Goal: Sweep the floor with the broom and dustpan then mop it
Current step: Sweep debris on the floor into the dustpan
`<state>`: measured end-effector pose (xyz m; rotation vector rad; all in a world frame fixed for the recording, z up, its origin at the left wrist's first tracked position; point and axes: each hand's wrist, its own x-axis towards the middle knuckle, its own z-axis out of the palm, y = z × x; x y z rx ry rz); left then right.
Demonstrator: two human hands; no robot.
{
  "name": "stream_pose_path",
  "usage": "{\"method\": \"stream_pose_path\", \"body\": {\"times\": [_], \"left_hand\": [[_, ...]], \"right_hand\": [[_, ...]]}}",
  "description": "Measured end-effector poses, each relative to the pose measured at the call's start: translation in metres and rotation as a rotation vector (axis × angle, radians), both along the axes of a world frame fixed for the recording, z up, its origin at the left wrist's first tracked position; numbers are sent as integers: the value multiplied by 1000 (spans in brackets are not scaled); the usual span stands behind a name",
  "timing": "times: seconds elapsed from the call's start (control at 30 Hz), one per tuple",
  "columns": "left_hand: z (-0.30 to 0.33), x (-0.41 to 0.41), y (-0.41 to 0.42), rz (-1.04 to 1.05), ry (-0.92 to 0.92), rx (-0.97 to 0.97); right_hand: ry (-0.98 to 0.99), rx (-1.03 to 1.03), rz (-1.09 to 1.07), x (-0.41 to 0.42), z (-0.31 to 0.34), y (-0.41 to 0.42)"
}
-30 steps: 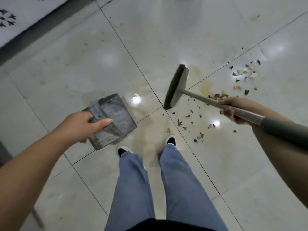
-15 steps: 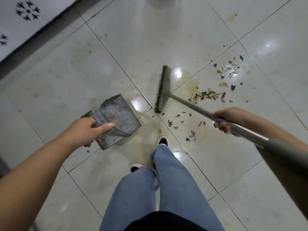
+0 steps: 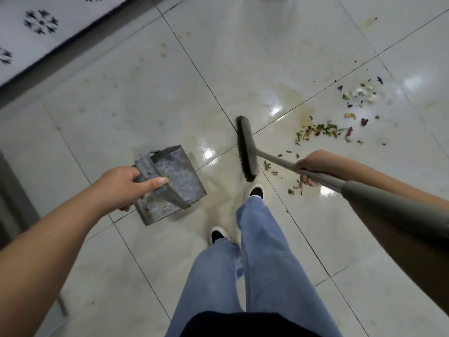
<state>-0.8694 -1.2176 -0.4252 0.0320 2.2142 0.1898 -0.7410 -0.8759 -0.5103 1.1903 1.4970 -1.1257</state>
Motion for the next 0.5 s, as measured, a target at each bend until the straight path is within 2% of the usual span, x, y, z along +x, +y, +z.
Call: {"method": "stream_pose_path", "body": {"times": [0.13, 0.2, 0.37, 0.5], "left_hand": [[5, 25, -30, 48, 20, 40], [5, 34, -38, 48, 30, 56], [-2, 53, -45, 50, -22, 91], [-4, 60, -50, 47, -95, 95]], "right_hand": [[73, -100, -301, 19, 24, -2], [83, -117, -318, 26, 41, -11], [82, 68, 177, 45, 69, -61], [65, 5, 296, 49, 65, -105]]}}
